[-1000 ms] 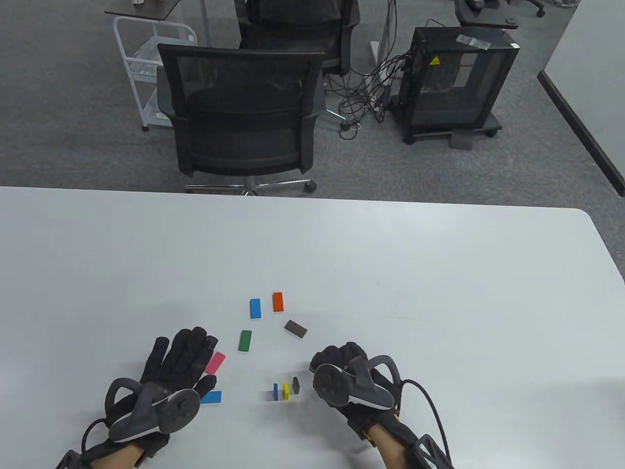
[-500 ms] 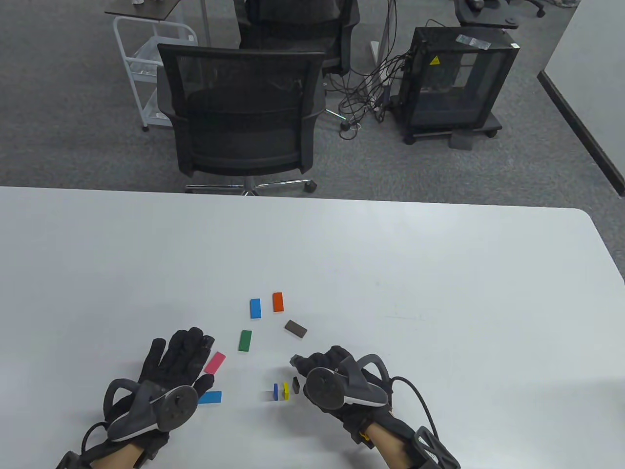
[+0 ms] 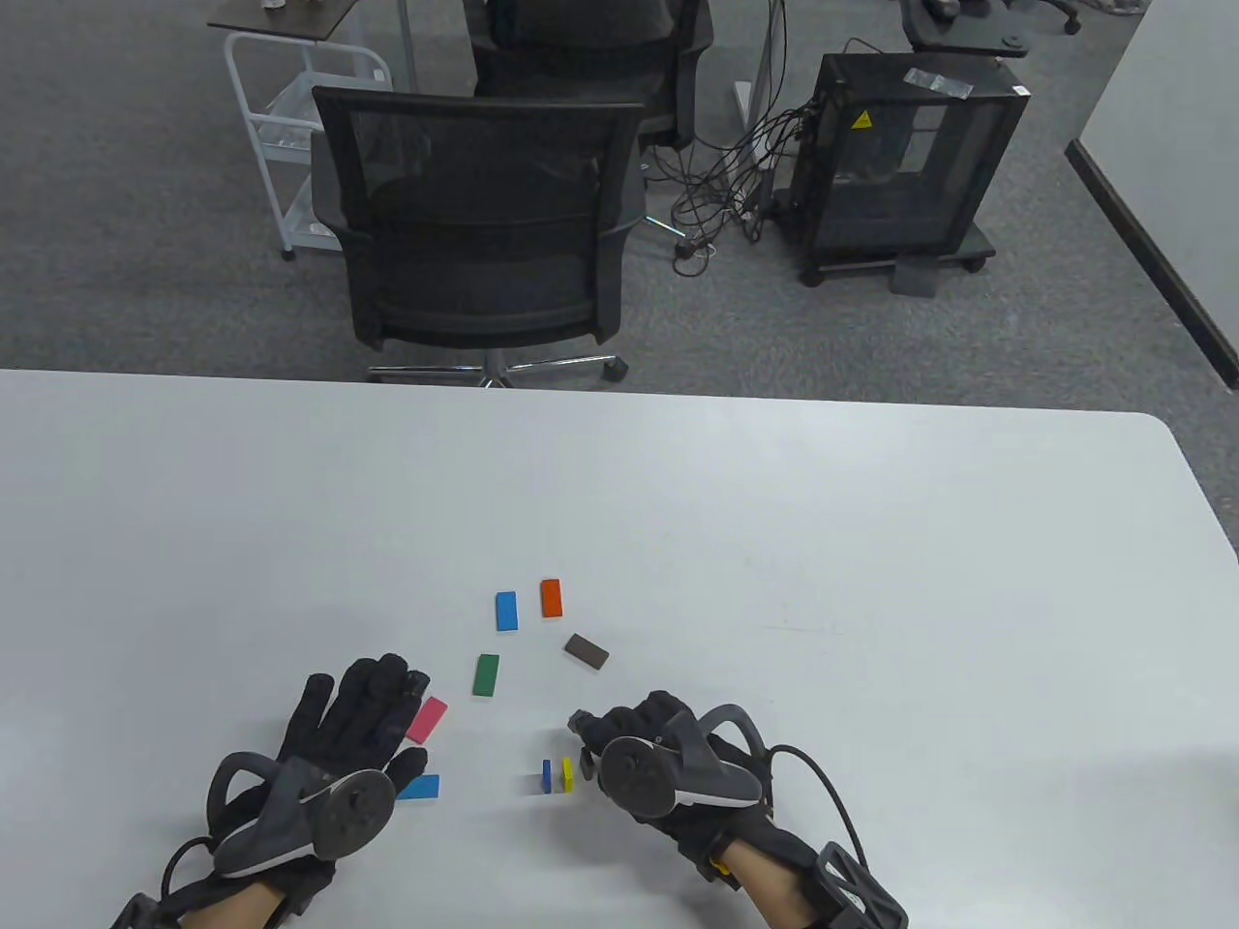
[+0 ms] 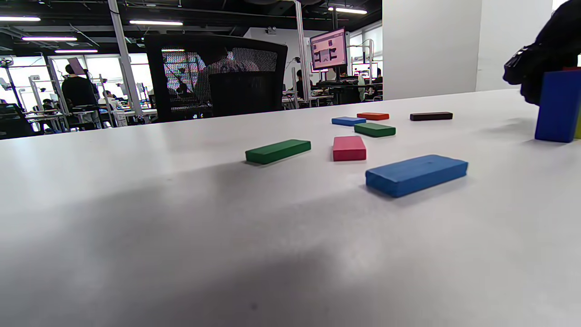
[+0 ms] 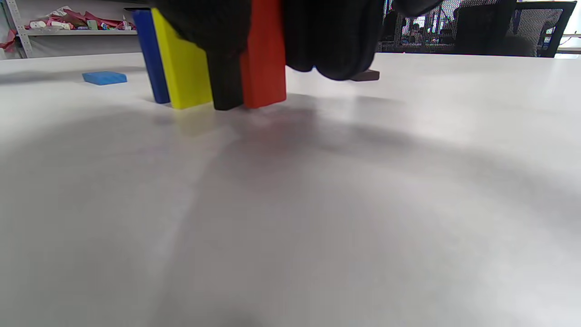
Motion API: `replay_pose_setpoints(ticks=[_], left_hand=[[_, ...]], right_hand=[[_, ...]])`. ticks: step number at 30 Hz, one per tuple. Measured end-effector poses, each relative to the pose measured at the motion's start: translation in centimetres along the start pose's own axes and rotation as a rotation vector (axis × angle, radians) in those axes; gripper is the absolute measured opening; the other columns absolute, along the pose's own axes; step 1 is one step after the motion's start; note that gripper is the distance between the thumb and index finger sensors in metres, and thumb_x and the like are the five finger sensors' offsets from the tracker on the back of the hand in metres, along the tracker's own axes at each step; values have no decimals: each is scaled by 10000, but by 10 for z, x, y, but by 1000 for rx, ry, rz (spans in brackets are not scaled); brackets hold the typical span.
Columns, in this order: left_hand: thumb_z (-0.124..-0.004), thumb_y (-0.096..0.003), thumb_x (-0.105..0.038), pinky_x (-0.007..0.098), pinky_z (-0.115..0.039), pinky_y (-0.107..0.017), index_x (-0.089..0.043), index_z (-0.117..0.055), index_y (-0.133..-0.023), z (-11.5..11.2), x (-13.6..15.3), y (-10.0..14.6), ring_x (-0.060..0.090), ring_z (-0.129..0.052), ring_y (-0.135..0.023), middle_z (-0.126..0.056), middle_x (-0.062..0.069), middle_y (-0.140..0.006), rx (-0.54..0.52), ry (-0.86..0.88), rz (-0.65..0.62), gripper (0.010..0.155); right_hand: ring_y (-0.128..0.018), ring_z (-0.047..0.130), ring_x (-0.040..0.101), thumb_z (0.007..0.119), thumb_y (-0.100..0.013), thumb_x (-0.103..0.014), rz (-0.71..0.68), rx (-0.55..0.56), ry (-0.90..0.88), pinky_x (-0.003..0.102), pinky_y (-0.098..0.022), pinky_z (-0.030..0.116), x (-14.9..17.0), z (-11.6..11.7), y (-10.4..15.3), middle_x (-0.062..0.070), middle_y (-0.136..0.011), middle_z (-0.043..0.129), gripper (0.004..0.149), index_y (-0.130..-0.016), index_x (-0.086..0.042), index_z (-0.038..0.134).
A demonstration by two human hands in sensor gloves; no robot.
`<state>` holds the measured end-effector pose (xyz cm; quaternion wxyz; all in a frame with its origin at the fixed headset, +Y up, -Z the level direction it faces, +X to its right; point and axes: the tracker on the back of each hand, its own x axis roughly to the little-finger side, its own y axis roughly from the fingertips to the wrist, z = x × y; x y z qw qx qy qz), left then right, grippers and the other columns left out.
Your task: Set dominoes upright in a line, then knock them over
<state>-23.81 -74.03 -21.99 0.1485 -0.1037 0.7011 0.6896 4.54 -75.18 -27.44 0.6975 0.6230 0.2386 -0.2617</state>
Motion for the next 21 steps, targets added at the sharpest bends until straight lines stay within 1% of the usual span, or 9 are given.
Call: replay_pose_setpoints(ticks=[18, 21], left_hand=[[-398, -700, -532, 570, -235, -881, -185, -268, -1276, 0, -2, 1, 386, -326, -1225, -296, 117, -1344, 18, -4, -7, 685], [-398, -700, -532, 570, -234, -881, -187, -267, -1275, 0, -2, 1, 386, -327, -1226, -298, 120, -1343, 16, -5, -5, 683]], right_hand=[[-896, 798, 275, 757, -551, -365, -10, -13, -26, 538, -776, 515, 1, 2, -1, 88, -1002, 736, 616, -1101, -190, 546], [-909, 787, 282, 758, -549, -383, -6, -37, -29, 542, -778, 509, 1, 4, -1, 93, -1014, 724, 638, -1112, -187, 531]])
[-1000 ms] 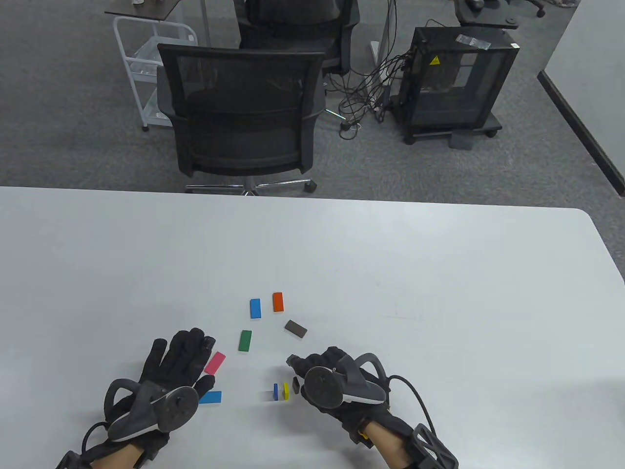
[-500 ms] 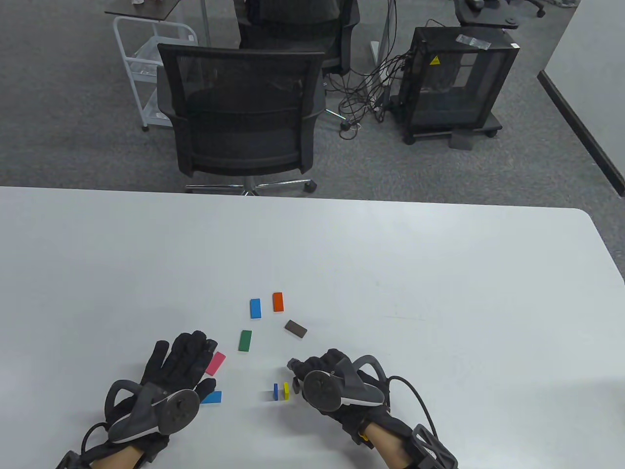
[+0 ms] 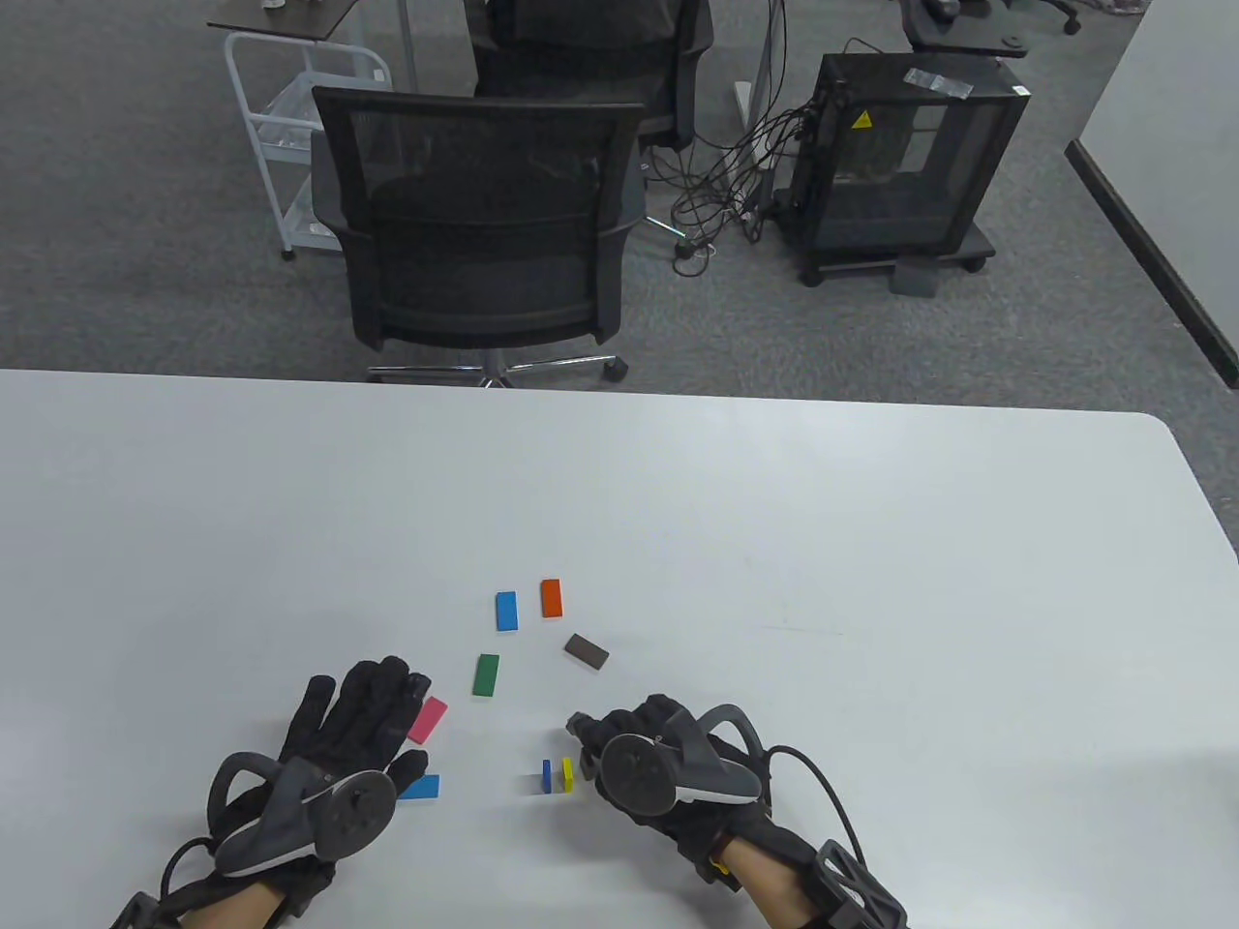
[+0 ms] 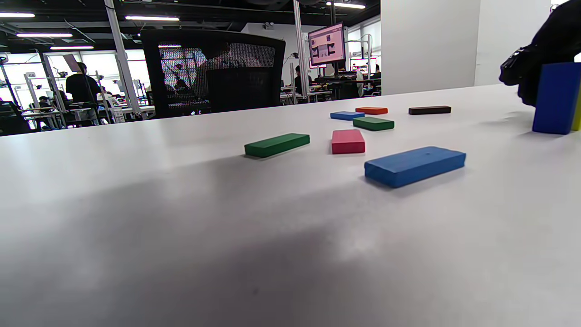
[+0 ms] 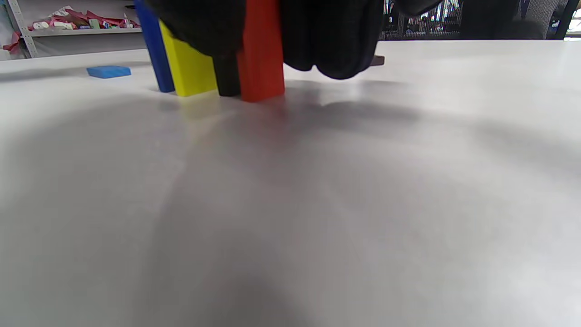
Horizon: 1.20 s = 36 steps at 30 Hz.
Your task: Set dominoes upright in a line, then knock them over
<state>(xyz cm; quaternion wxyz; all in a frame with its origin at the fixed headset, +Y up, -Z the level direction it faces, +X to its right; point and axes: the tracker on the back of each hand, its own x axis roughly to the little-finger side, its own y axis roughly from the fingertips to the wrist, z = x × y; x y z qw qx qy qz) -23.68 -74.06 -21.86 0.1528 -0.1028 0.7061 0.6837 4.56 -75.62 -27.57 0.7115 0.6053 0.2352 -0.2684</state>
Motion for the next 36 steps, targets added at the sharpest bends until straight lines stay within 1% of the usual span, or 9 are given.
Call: replay_pose_setpoints(ticks=[5, 12, 14, 16, 19, 23, 28, 32, 36], left_hand=[[-399, -700, -531, 570, -235, -881, -186, -268, -1275, 0, 0, 0, 385, -326, -1226, -297, 119, -1343, -4, 0, 2, 683], [-398, -701, -531, 571, -232, -881, -186, -265, -1275, 0, 1, 0, 385, -324, -1226, -294, 117, -1344, -6, 0, 3, 684], [-398, -700, -532, 570, -234, -882, -189, -264, -1275, 1, 0, 1, 386, -325, -1226, -294, 117, -1343, -8, -1, 2, 683], [-400, -700, -532, 570, -234, -881, -187, -263, -1275, 1, 0, 1, 385, -325, -1226, -294, 116, -1344, -14, -4, 3, 684], [-401, -700, -531, 571, -234, -881, -187, -268, -1275, 2, 1, 2, 387, -324, -1226, -294, 121, -1344, -24, -4, 5, 683], [-402, -699, -530, 570, -233, -881, -186, -272, -1275, 3, 1, 2, 385, -322, -1226, -295, 117, -1343, -30, -4, 11, 683], [-402, -699, -530, 570, -234, -881, -184, -291, -1276, 2, 0, 2, 385, -318, -1226, -294, 114, -1343, -33, -6, 6, 682], [-402, -699, -531, 569, -234, -881, -185, -295, -1275, 2, 0, 2, 382, -318, -1227, -295, 114, -1343, -29, -10, 0, 681], [-404, -698, -531, 568, -232, -882, -186, -300, -1276, 1, -1, 2, 382, -319, -1227, -296, 112, -1344, -18, -15, -15, 681]], right_hand=[[-942, 759, 301, 758, -547, -404, 8, -8, 4, 548, -781, 501, 1, 1, 0, 104, -1053, 685, 675, -1129, -181, 499], [-970, 733, 319, 757, -540, -459, 16, -27, -1, 559, -784, 486, 3, -1, 5, 137, -1124, 588, 751, -1159, -179, 436], [-976, 726, 326, 755, -537, -473, 22, -26, 0, 563, -785, 480, 4, -5, 7, 143, -1130, 580, 764, -1163, -176, 433], [-986, 716, 334, 730, -541, -498, 36, -13, -9, 568, -785, 477, 7, -12, 11, 150, -1138, 570, 758, -1166, -181, 441], [-999, 701, 344, 732, -542, -498, 47, 8, -50, 573, -789, 465, 11, -22, 14, 156, -1151, 551, 748, -1167, -191, 457], [-993, 712, 347, 728, -551, -482, 83, 54, -112, 575, -786, 471, 19, -38, 13, 149, -1139, 587, 703, -1156, -203, 504], [-978, 729, 339, 731, -556, -463, 149, 78, -114, 568, -782, 483, 27, -50, -4, 140, -1121, 620, 651, -1129, -206, 560], [-953, 756, 323, 731, -557, -454, 198, 68, -91, 560, -779, 495, 32, -57, -31, 125, -1100, 655, 619, -1111, -215, 592], [-935, 775, 313, 735, -562, -434, 255, 20, -69, 555, -778, 498, 36, -59, -63, 115, -1080, 689, 577, -1092, -231, 629]])
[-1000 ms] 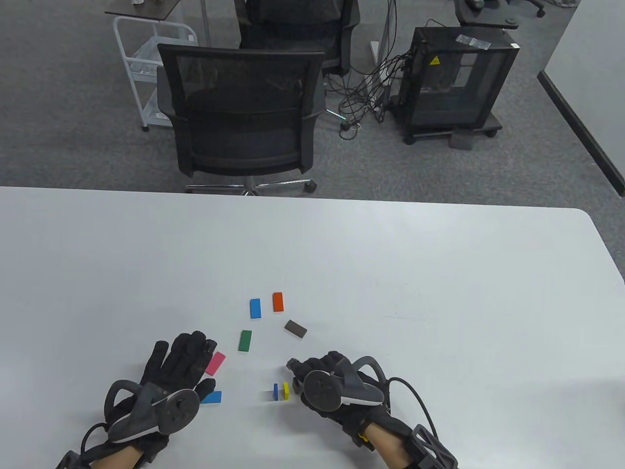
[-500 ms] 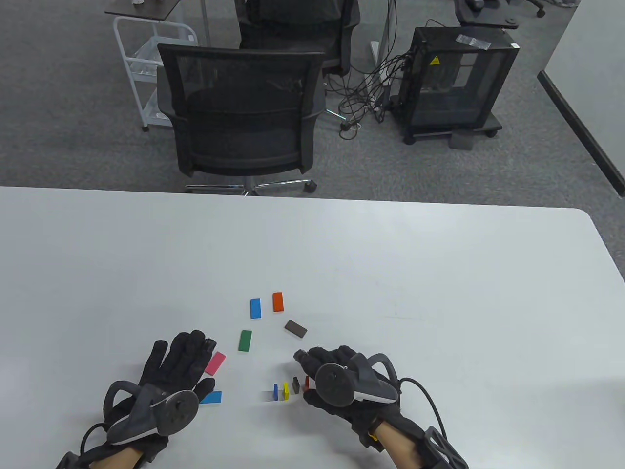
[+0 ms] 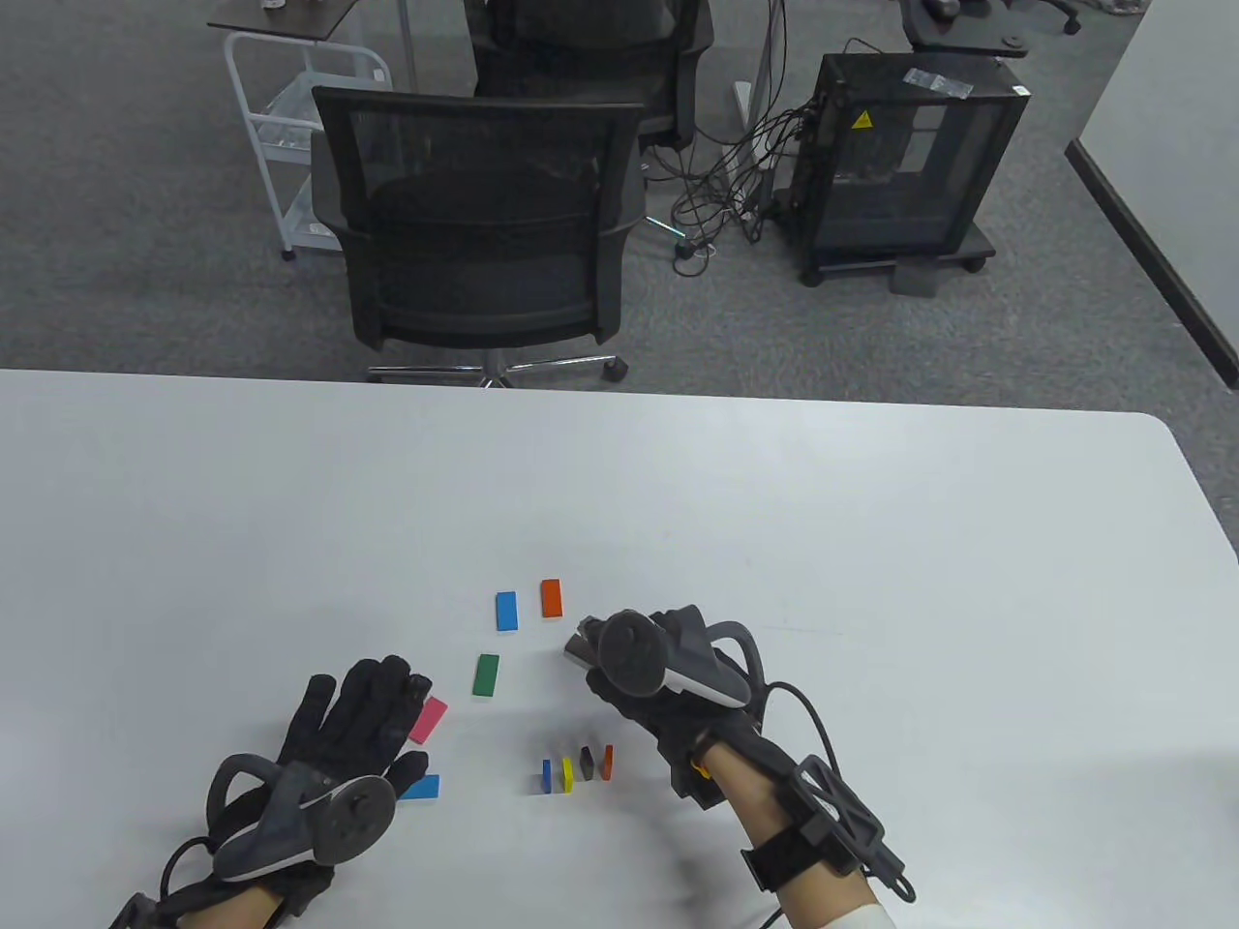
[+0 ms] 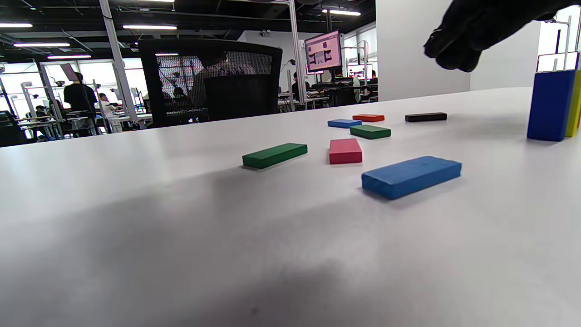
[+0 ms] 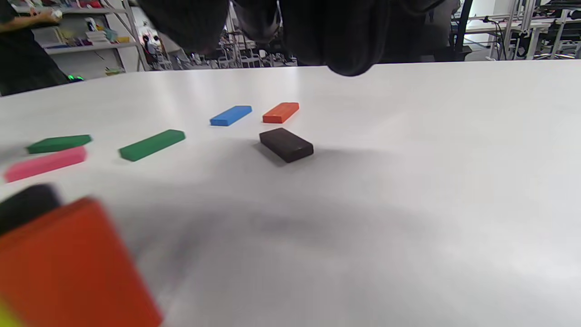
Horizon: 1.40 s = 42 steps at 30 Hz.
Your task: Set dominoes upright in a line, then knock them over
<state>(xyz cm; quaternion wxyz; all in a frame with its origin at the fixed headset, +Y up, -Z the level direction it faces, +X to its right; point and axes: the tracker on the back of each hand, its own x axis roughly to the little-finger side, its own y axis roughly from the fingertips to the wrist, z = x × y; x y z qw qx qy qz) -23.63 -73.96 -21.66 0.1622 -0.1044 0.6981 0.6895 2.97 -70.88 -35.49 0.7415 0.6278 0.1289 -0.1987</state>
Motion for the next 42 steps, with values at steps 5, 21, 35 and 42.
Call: replay_pose_setpoints(ticks=[5, 21, 35, 42], left_hand=[[-406, -698, -530, 568, -229, -883, -188, -305, -1276, 1, 2, 1, 382, -319, -1228, -300, 111, -1345, 0, 12, 3, 680], [-404, -698, -533, 567, -228, -884, -192, -303, -1278, 4, 7, 2, 382, -318, -1229, -299, 108, -1345, -8, 14, 20, 680], [-403, -699, -533, 568, -228, -884, -188, -303, -1278, 4, 7, 2, 381, -317, -1229, -298, 111, -1345, -12, 13, 22, 681], [-403, -699, -533, 568, -229, -884, -189, -300, -1277, 4, 7, 2, 381, -319, -1229, -299, 110, -1346, -11, 7, 22, 681]], right_hand=[[-917, 789, 295, 751, -556, -422, 12, -75, 94, 551, -778, 503, -10, 5, -34, 99, -1059, 713, 560, -1078, -249, 645], [-841, 856, 234, 780, -531, -420, -62, -236, 373, 527, -776, 534, -30, 43, -73, 111, -970, 747, 553, -1030, -255, 609], [-775, 861, 209, 755, -530, -391, -146, -126, 263, 533, -774, 536, -13, 31, -56, 119, -920, 759, 560, -1058, -267, 613], [-779, 845, 217, 748, -527, -396, -212, 30, 127, 542, -774, 528, -4, -3, -12, 123, -925, 736, 476, -992, -305, 711]])
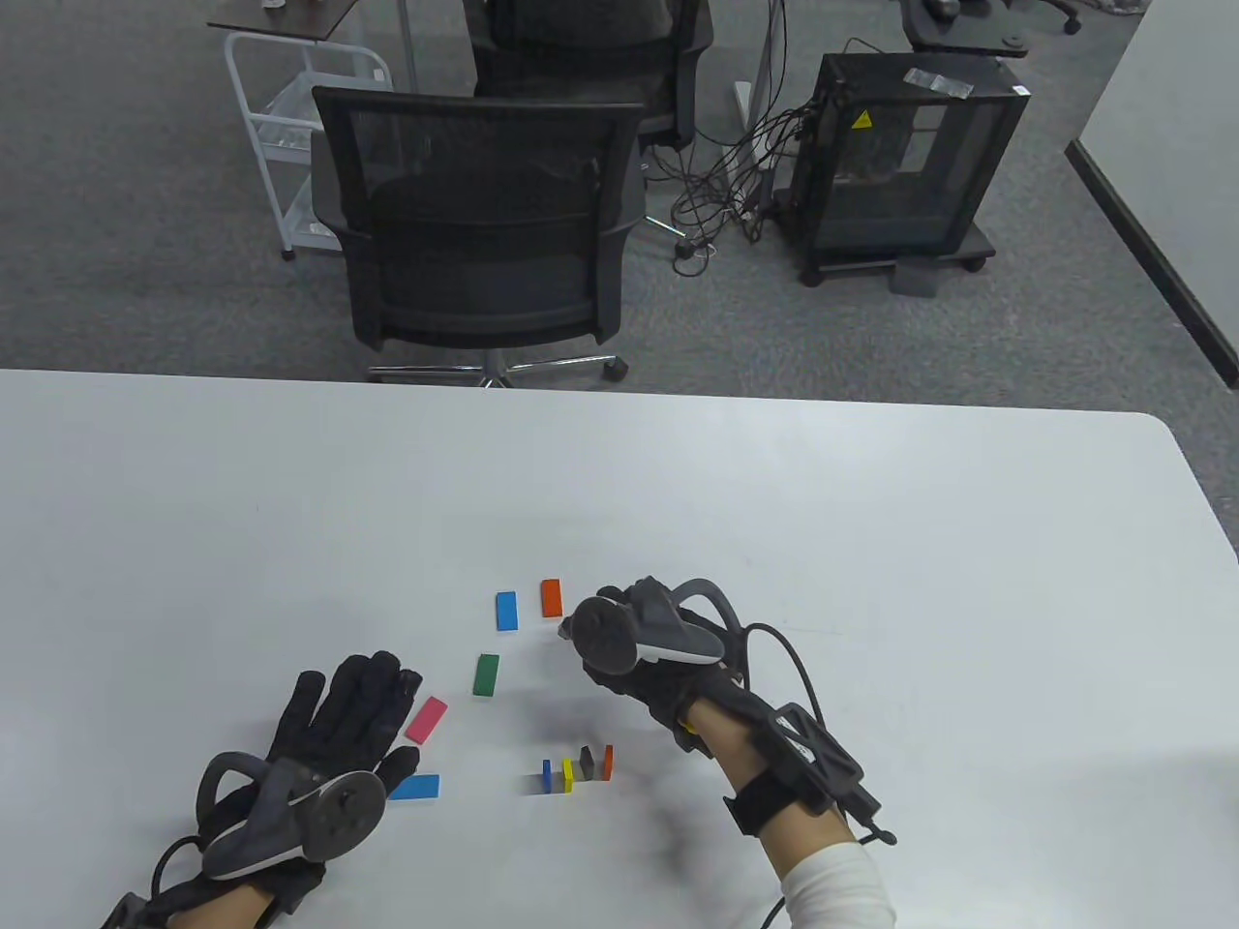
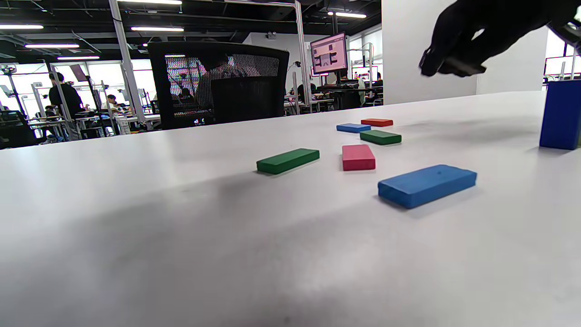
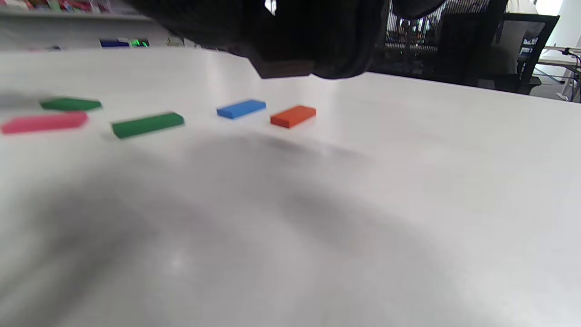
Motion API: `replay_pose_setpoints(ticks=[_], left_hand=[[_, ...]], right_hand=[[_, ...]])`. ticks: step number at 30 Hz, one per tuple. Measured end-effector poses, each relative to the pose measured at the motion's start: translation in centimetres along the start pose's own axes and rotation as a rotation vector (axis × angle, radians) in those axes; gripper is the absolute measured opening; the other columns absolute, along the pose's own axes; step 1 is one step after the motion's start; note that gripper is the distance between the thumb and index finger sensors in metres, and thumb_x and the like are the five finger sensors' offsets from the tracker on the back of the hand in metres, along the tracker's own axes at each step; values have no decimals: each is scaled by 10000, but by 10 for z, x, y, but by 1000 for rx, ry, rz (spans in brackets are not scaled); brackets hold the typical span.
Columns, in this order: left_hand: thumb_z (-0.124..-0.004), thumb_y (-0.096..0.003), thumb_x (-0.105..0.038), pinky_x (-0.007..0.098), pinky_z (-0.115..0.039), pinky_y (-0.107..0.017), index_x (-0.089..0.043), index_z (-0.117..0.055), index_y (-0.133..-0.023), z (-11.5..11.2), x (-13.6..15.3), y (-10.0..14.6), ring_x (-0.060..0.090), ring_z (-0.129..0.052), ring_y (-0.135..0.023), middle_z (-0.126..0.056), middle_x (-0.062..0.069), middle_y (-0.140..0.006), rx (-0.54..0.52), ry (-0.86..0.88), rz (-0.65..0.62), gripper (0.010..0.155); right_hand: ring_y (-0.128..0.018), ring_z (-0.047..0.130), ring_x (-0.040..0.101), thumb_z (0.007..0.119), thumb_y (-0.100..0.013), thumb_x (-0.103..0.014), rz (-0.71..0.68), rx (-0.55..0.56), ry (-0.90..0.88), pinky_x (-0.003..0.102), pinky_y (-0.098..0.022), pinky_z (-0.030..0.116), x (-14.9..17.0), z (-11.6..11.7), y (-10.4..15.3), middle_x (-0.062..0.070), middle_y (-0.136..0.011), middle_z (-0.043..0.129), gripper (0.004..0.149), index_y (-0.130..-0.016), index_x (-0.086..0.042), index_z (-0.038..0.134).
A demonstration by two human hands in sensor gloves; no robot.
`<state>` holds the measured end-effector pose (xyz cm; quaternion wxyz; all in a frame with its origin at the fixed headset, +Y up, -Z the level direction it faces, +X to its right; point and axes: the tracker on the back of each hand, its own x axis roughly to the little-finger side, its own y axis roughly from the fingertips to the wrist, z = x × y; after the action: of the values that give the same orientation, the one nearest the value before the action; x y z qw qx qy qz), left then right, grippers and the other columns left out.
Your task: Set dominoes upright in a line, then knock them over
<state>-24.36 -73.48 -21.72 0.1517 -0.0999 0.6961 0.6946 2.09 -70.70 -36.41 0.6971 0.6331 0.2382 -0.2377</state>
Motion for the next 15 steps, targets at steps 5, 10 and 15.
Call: replay_pose_setpoints(ticks=[5, 10, 15], left_hand=[[-403, -698, -535, 568, -230, -883, -188, -300, -1277, 0, 0, 0, 380, -321, -1228, -299, 111, -1345, 1, -4, 1, 682], [-402, -699, -535, 568, -233, -883, -187, -299, -1277, 0, -1, 1, 383, -320, -1228, -298, 113, -1344, 3, -11, -1, 682], [-406, -698, -539, 569, -234, -882, -184, -296, -1277, 0, -2, 1, 384, -322, -1227, -297, 114, -1344, 5, -15, 0, 688]], right_hand=[[-782, 847, 216, 751, -529, -396, -37, 77, -46, 540, -774, 531, -1, -7, 35, 117, -929, 733, 423, -936, -294, 697], [-802, 845, 219, 750, -536, -388, -48, 70, -82, 536, -774, 533, -5, 4, 65, 114, -944, 729, 391, -906, -269, 713], [-815, 847, 226, 753, -541, -374, -56, 33, -99, 535, -774, 533, -10, 22, 80, 112, -958, 729, 460, -978, -251, 676]])
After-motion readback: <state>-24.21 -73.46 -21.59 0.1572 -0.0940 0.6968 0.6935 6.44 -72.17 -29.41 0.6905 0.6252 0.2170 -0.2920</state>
